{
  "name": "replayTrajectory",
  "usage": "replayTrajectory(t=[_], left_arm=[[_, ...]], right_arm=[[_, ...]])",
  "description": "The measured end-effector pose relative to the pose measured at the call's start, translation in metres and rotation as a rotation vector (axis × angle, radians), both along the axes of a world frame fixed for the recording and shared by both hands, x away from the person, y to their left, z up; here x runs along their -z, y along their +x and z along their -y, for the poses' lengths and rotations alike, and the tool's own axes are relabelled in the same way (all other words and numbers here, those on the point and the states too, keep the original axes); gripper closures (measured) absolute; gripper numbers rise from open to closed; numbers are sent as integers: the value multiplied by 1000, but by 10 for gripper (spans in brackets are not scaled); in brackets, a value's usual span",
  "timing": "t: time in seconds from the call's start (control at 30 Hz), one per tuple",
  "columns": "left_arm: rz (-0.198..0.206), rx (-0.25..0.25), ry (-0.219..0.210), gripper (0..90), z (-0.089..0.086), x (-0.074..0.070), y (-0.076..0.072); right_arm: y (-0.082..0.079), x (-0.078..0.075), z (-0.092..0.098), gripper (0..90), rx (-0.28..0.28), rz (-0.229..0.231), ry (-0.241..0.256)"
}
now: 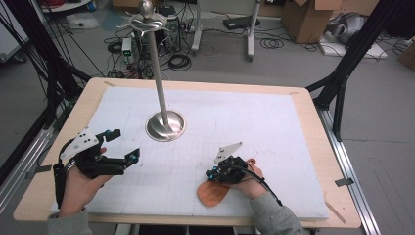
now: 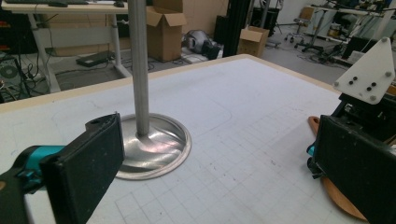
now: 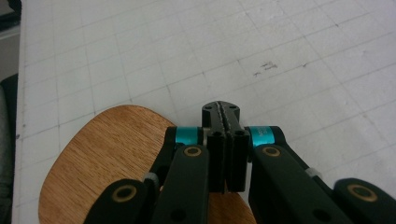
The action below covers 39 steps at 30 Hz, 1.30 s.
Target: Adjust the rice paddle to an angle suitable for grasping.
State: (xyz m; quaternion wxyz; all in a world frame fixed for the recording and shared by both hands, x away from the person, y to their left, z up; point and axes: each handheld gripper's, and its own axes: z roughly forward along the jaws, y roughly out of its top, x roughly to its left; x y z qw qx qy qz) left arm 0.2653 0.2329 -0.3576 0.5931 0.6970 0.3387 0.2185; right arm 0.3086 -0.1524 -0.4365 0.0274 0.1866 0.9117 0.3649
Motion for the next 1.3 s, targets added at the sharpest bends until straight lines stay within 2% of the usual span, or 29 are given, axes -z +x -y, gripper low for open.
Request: replayTrajectory(t=[0.03,0.13,0.17,0.2,0.43,0.57,0.63,0.7,1.03,1.17,1.3], left_arm=[[0,1,0,28,0,0,0],[5,6,-3,28,0,-1,0],[6,7,-4,28,0,-1,1],[6,8,-4,28,-1,-2,1],[10,8,-13,28,-1,-3,3],[7,11,-10,28,1,-3,4],[5,14,-10,28,2,-2,5],[2,18,-7,28,3,-2,7],[0,25,-7,28,6,-1,9],[-2,24,-3,28,7,-1,9],[-6,22,0,28,7,0,8]], right_arm=[[0,-2,1,894,-3,10,5],[0,-10,12,894,42,34,38],[3,-13,26,894,76,45,35],[3,-13,26,894,76,45,35],[2,-13,75,894,195,42,73],[0,-16,95,894,232,37,100],[-2,-17,101,894,233,38,97],[-3,-14,108,894,244,31,70],[1,-2,130,894,283,-28,47],[4,2,132,894,292,-47,42],[5,3,129,894,301,-34,43]])
